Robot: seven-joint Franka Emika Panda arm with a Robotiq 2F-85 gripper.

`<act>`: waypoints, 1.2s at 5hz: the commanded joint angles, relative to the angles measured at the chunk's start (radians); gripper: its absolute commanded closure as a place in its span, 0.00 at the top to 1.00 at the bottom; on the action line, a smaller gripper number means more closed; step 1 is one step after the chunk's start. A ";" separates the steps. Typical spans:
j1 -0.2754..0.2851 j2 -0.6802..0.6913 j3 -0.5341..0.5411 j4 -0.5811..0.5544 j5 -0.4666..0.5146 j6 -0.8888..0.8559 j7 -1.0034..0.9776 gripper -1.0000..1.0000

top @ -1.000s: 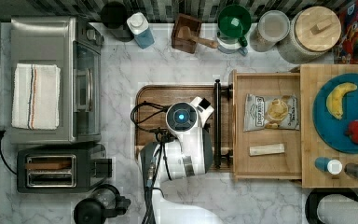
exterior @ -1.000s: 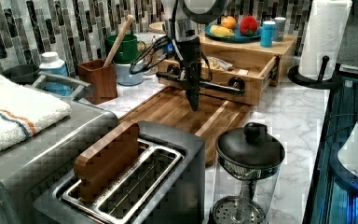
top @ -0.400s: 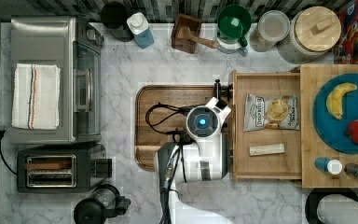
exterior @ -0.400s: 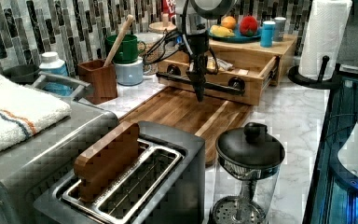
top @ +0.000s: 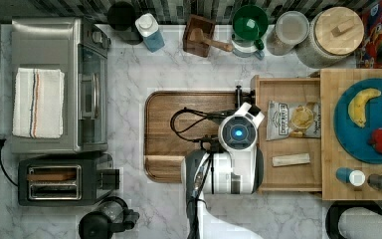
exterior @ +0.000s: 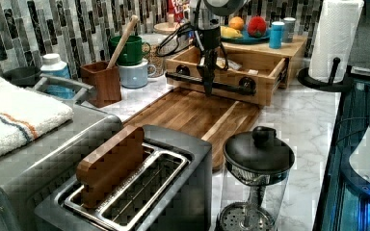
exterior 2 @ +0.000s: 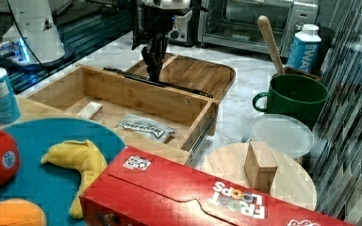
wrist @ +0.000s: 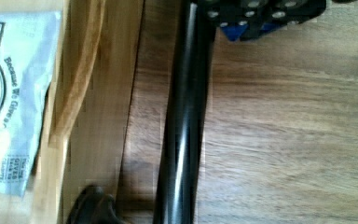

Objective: Close the drawer.

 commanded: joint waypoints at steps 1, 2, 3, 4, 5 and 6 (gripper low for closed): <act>-0.120 -0.003 -0.062 0.082 0.066 0.030 -0.215 0.00; -0.176 0.033 -0.087 0.129 0.092 0.023 -0.341 0.00; -0.224 0.078 -0.109 0.174 0.137 0.058 -0.429 0.00; -0.257 0.123 -0.138 0.244 0.178 0.020 -0.524 0.00; -0.287 0.151 -0.160 0.297 0.180 0.004 -0.574 0.00; -0.306 0.166 -0.189 0.354 0.179 -0.053 -0.628 0.00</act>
